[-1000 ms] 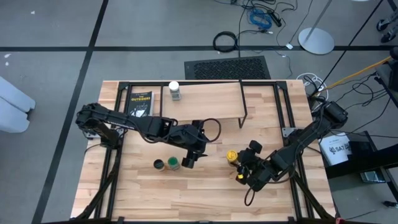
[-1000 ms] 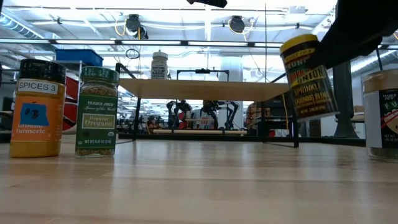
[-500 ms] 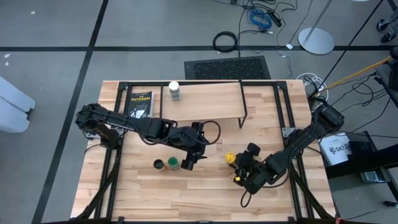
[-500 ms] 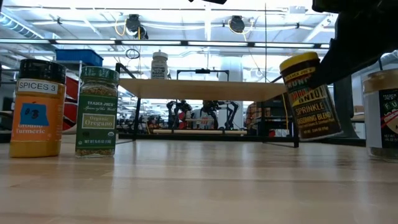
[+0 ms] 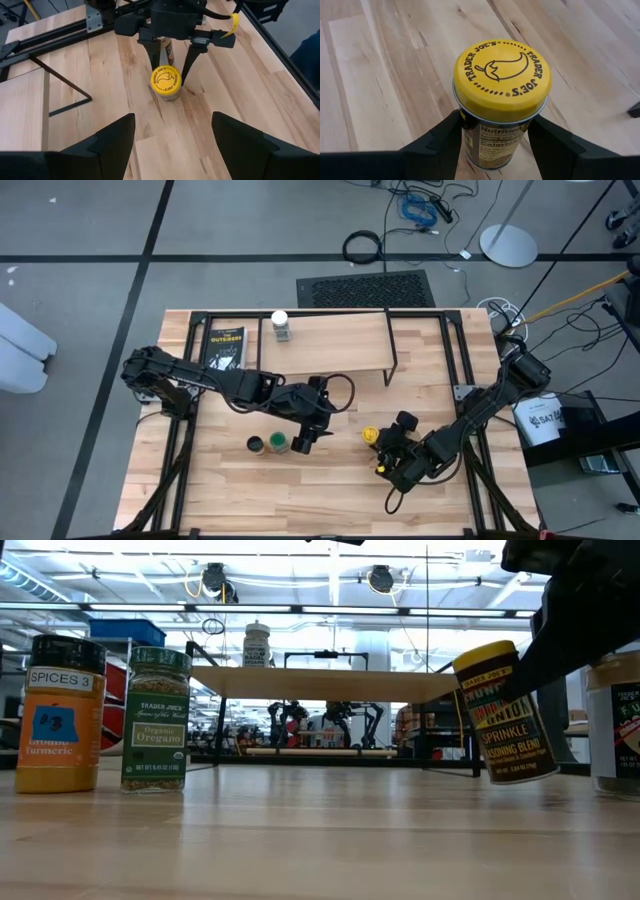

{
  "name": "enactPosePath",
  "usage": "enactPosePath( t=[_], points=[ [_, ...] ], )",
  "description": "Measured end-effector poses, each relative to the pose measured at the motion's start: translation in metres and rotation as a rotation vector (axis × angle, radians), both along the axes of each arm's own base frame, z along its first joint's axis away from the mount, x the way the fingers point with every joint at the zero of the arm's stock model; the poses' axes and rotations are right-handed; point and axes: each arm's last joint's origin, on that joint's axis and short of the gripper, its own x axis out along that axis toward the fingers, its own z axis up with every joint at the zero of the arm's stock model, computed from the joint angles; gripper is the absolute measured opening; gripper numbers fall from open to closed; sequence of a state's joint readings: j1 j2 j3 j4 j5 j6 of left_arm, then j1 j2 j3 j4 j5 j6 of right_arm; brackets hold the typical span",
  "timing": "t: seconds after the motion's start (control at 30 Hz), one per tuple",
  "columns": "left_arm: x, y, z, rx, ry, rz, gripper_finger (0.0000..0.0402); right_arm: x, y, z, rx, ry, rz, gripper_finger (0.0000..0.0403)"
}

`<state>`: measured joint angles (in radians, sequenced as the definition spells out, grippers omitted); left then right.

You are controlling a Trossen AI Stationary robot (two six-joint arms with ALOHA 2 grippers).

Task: Shelf spices
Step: Remove the yellow seasoning bottle from the shelf

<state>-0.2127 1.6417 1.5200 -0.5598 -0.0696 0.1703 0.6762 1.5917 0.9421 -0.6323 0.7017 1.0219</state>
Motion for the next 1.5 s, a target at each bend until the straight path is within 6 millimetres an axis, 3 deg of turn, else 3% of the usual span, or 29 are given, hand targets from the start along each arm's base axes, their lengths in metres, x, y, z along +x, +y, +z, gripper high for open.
enactPosePath(
  t=[1.17, 1.5],
  points=[
    [0.0000, -0.0001, 0.0000, -0.001, 0.000, -0.001, 0.0272, -0.0011, -0.0003, -0.0009, -0.011, 0.038, 0.032, 0.0197],
    [0.0000, -0.0003, 0.0000, -0.006, 0.001, -0.007, 0.0272, -0.0026, -0.0016, -0.0014, -0.015, 0.049, 0.018, 0.0260]
  ],
)
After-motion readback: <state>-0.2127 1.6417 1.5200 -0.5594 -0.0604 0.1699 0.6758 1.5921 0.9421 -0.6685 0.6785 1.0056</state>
